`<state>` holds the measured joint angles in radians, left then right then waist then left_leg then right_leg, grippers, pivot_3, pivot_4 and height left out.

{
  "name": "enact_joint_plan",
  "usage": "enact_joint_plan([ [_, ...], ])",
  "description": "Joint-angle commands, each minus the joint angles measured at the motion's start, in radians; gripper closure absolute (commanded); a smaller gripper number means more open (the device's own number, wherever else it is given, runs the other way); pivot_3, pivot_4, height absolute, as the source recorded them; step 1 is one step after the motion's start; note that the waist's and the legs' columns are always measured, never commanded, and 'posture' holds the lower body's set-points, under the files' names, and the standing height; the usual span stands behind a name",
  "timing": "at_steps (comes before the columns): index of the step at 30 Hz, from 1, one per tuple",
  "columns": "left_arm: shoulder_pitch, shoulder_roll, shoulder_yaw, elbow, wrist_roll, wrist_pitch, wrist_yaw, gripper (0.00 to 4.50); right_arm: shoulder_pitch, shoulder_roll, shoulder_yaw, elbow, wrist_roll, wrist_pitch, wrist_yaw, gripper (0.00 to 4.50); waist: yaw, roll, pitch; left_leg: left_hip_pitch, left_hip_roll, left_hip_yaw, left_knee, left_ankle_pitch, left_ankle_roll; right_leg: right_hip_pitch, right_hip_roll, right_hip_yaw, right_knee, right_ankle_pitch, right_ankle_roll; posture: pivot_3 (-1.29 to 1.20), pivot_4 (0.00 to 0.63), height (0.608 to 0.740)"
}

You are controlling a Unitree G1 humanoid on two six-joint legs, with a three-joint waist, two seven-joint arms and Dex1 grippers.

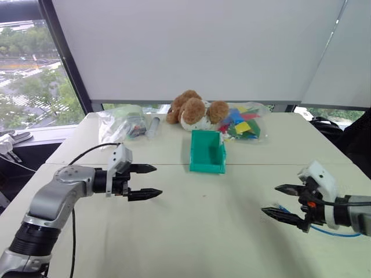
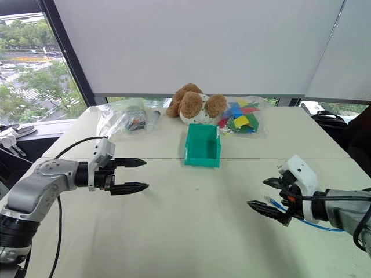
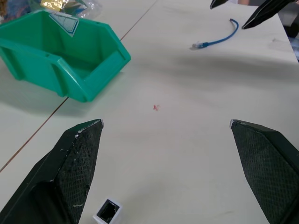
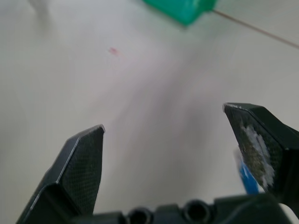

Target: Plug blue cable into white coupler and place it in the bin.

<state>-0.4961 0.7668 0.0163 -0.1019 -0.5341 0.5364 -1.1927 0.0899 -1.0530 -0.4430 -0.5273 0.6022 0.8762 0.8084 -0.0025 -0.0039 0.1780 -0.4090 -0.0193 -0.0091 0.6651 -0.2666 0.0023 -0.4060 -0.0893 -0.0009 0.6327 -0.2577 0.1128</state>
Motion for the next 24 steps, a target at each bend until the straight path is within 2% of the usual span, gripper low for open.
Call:
enact_joint_plan([
  [1, 0.006, -0.005, 0.0, -0.035, 0.0, -0.016, 0.003, 0.0, 0.047, -0.018, -0.019, 0.062, -0.087, -0.092, 0.025, 0.05, 0.003, 0.0, 0.0, 0.0, 0.0, 0.0, 0.0, 0.0, 0.0, 0.0, 0.0, 0.0, 0.0, 0.0, 0.0, 0.0, 0.15, 0.74],
  [7, 0.001, -0.024, -0.021, -0.024, 0.019, -0.04, 0.002, 0.0, 0.06, 0.023, 0.034, 0.328, -0.195, -0.269, 0.068, 0.05, 0.01, 0.0, 0.0, 0.001, 0.0, 0.001, 0.0, 0.0, 0.0, 0.001, 0.001, 0.0, 0.0, 0.0, 0.0, 0.0, 0.15, 0.74],
  [14, 0.005, -0.032, -0.019, -0.03, 0.024, -0.045, 0.012, 0.0, -0.029, 0.079, 0.089, 0.622, -0.235, -0.412, 0.118, 0.05, 0.009, 0.001, 0.0, 0.002, 0.0, 0.001, 0.0, 0.0, 0.0, 0.001, 0.001, 0.001, 0.0, 0.0, 0.0, 0.0, 0.15, 0.74],
  [22, 0.005, -0.026, -0.012, -0.032, 0.024, -0.048, 0.022, 0.0, -0.042, 0.107, 0.135, 0.727, -0.278, -0.51, 0.15, 0.05, 0.009, 0.0, 0.0, 0.003, 0.0, 0.001, 0.0, 0.0, 0.0, 0.003, 0.001, 0.001, 0.0, 0.0, 0.0, 0.0, 0.15, 0.74],
  [24, 0.003, -0.025, -0.012, -0.029, 0.026, -0.05, 0.022, 0.0, -0.039, 0.109, 0.148, 0.74, -0.295, -0.527, 0.151, 0.58, 0.009, 0.0, -0.001, 0.003, 0.0, 0.001, 0.0, 0.0, 0.0, 0.003, 0.001, 0.001, 0.0, 0.0, 0.0, 0.0, 0.15, 0.74],
])
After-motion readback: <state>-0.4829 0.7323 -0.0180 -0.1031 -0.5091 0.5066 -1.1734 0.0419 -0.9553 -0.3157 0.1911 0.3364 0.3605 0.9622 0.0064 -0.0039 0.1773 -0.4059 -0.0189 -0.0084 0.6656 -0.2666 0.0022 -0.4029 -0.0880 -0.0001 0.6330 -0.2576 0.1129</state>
